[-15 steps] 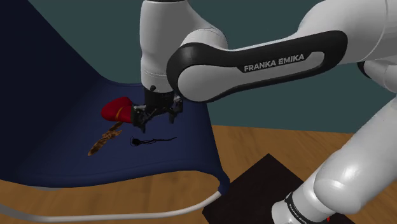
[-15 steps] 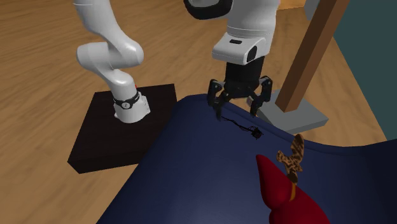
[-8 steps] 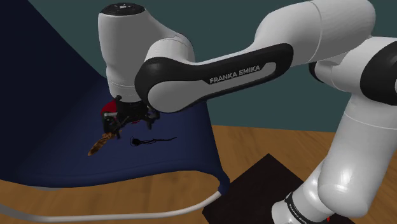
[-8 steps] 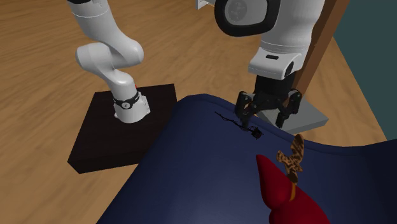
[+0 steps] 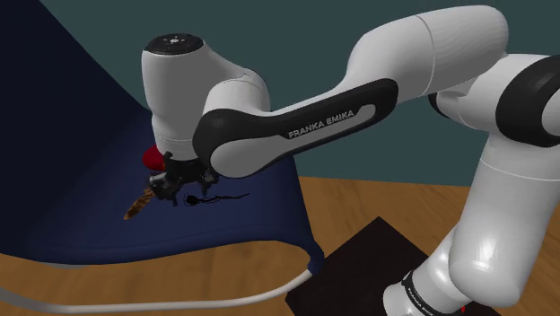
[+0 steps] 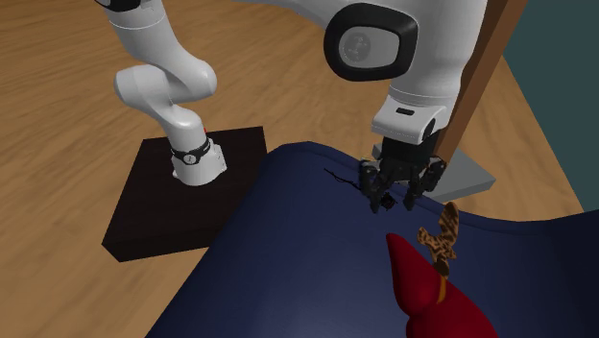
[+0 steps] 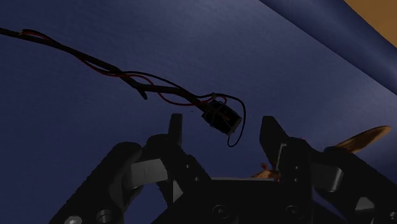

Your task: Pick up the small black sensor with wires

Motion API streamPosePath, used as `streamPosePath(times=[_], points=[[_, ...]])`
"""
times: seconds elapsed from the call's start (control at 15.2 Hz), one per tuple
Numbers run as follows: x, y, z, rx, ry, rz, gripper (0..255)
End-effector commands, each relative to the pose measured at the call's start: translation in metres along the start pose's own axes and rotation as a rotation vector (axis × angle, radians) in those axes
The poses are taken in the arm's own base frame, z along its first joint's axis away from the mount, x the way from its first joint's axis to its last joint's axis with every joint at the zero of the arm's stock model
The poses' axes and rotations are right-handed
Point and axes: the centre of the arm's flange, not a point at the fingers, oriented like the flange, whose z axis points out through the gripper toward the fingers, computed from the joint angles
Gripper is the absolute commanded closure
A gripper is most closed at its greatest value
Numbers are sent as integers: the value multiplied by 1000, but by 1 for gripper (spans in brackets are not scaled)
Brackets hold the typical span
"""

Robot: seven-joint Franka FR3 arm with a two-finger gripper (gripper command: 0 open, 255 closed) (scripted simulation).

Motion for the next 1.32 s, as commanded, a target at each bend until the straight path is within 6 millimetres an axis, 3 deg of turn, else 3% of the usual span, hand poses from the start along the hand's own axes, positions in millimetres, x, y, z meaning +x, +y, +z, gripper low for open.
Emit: streamPosePath(times=[0.0, 0.53, 1.25], points=[[0, 0, 1, 0, 0, 0, 255], [0, 0, 1, 0, 0, 0, 255], [9, 1, -56, 0, 0, 0, 255]])
